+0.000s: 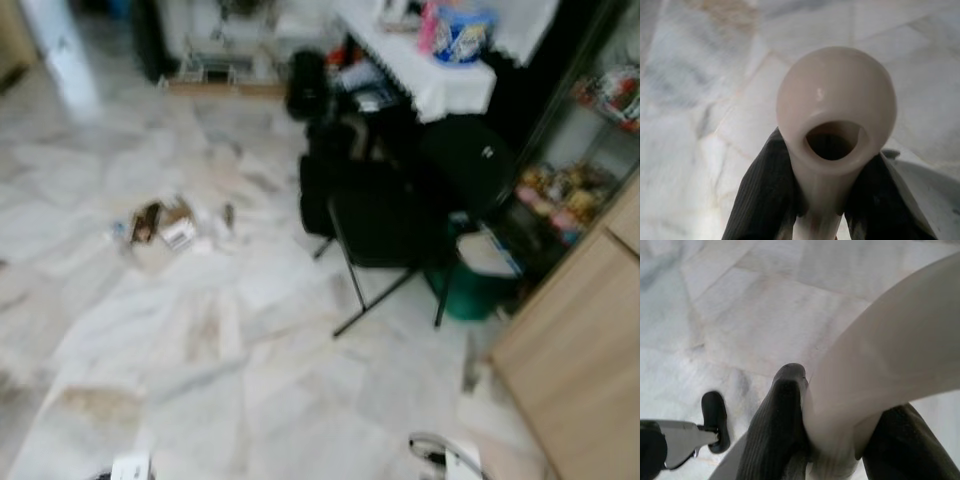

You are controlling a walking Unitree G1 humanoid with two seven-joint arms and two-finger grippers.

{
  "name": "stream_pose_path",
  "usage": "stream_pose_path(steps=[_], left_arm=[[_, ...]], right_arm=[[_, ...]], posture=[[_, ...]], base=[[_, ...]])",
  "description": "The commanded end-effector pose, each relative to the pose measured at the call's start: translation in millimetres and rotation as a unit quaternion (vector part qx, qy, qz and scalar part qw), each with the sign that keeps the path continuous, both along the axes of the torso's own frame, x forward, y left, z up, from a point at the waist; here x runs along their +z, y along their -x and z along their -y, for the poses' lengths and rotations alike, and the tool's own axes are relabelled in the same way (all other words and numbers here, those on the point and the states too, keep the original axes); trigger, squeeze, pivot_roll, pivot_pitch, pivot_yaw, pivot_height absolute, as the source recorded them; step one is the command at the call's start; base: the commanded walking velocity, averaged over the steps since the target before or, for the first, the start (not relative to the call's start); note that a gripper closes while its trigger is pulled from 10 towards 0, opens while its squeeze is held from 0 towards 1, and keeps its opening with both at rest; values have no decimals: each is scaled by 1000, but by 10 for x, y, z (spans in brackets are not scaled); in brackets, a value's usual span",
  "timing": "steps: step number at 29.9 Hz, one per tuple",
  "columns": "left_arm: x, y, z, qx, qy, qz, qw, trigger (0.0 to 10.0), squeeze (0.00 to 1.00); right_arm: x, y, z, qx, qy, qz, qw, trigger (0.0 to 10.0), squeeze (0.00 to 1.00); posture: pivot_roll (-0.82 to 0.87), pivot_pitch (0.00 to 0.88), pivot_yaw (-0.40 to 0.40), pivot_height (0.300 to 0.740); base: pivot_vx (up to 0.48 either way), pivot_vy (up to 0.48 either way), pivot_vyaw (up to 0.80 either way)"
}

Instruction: Sweep floor

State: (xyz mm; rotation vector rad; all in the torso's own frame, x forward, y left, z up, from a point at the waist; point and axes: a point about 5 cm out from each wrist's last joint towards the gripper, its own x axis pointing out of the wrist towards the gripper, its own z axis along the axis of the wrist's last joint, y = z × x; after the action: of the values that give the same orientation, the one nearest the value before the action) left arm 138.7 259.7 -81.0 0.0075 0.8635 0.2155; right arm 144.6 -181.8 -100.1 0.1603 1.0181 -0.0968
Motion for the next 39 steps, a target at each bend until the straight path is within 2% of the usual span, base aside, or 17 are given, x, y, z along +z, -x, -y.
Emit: stream_pose_path(steps=[1,5,10,18,23,28,34,39], left_arm=[[-16,139,-111,17,1,-17,1000,10000,0],[26,163,-247,17,-11,-21,1000,10000,0],[36,158,-265,15,-13,-20,1000,10000,0],[-10,58,-65,15,1,-15,1000,10000,0],[-6,-19,1,16,10,-8,1000,10000,0],[6,-136,96,10,14,0,1000,10000,0],[5,-153,125,8,16,2,1000,10000,0],[-19,-59,108,12,17,1,1000,10000,0]], right_arm=[[8,-39,-56,5,-2,3,1000,10000,0],[3,-43,-153,-1,-15,6,1000,10000,0],[-10,-15,-210,-15,-28,6,999,10000,0],[-27,43,-163,-14,-25,1,1000,10000,0],[-27,48,-154,-11,-22,1,1000,10000,0],[-24,52,-114,8,-15,3,1000,10000,0],[-28,105,6,30,0,-2,1000,10000,0],[-40,164,60,16,-6,-7,1000,10000,0]], posture=[[40,0,-87,740],[39,0,-69,740],[40,0,-68,740],[46,0,-87,740],[41,0,-92,740],[33,0,-98,740],[38,0,-105,740],[41,0,-107,740]], base=[[0,0,800],[0,0,800],[0,0,320],[0,0,0],[0,0,0],[386,0,0],[427,0,250],[443,0,480]])
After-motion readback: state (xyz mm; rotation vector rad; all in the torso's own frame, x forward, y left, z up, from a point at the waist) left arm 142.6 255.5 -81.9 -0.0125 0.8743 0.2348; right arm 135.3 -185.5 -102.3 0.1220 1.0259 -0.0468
